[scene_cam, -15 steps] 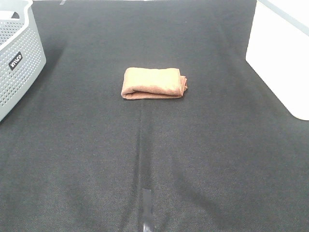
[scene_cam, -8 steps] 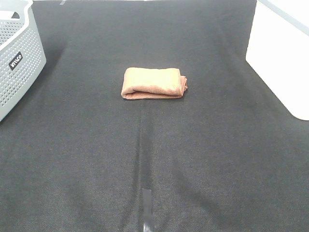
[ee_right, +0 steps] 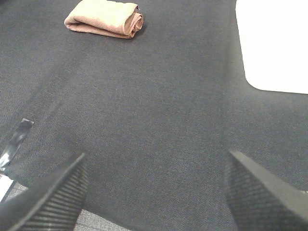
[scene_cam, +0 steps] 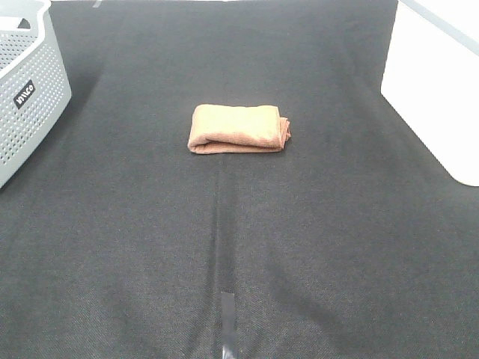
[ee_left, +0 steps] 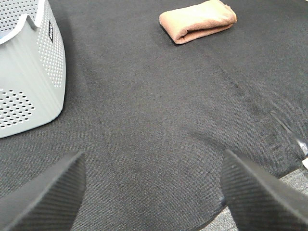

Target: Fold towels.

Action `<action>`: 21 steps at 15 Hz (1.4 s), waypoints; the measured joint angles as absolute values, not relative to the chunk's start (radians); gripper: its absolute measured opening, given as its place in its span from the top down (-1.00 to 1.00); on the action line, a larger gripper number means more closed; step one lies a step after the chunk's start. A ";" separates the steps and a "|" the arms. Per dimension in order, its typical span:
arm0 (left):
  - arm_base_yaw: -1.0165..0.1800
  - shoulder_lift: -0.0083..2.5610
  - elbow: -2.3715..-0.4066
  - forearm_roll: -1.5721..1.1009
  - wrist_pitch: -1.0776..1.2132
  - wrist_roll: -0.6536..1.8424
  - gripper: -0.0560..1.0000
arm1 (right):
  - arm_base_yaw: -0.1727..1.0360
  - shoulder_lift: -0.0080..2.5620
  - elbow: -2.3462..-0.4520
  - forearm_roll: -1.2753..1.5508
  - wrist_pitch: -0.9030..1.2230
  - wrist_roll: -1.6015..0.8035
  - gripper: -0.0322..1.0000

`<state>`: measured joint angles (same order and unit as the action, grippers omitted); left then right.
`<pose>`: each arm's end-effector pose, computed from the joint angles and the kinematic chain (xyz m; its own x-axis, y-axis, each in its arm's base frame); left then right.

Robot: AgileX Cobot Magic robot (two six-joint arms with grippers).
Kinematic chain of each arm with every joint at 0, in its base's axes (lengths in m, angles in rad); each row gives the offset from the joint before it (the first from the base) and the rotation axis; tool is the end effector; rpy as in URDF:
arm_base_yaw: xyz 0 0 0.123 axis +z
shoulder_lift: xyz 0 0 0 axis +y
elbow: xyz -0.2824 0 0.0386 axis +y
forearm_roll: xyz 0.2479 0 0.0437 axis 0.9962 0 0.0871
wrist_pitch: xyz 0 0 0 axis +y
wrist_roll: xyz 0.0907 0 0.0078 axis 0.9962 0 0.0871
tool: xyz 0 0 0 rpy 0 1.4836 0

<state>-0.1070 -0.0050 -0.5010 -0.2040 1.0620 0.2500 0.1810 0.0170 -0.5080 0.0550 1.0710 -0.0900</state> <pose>-0.0084 -0.0153 0.2787 -0.3972 0.1902 -0.8978 0.3256 0.9439 0.0559 -0.0044 0.0037 0.2787 -0.4498 -0.1469 -0.8810 -0.2507 0.9675 -0.0333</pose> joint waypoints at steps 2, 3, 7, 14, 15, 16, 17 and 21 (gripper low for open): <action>-0.107 -0.005 -0.501 -0.204 1.062 0.250 -0.51 | 0.181 0.017 -0.508 0.055 1.071 -0.090 -0.48; -0.107 -0.005 -0.501 -0.204 1.062 0.250 -0.51 | 0.181 0.017 -0.508 0.055 1.071 -0.090 -0.48; -0.083 -0.005 -0.501 -0.204 1.061 0.250 -0.51 | 0.181 0.017 -0.508 0.055 1.071 -0.090 -0.48; 0.037 -0.005 -0.501 -0.204 1.061 0.250 -0.51 | 0.020 0.017 -0.508 0.055 1.071 -0.090 -0.48; 0.037 -0.005 -0.501 -0.204 1.061 0.250 -0.51 | 0.010 0.017 -0.508 0.055 1.071 -0.090 -0.48; 0.037 -0.005 -0.501 -0.204 1.061 0.250 -0.51 | 0.009 0.017 -0.508 0.055 1.071 -0.090 -0.48; 0.037 -0.005 -0.501 -0.204 1.061 0.250 -0.51 | 0.009 0.013 -0.508 0.055 1.070 -0.090 -0.48; 0.037 -0.005 -0.501 -0.204 1.061 0.250 -0.51 | 0.009 -0.006 -0.504 0.059 1.068 -0.090 -0.48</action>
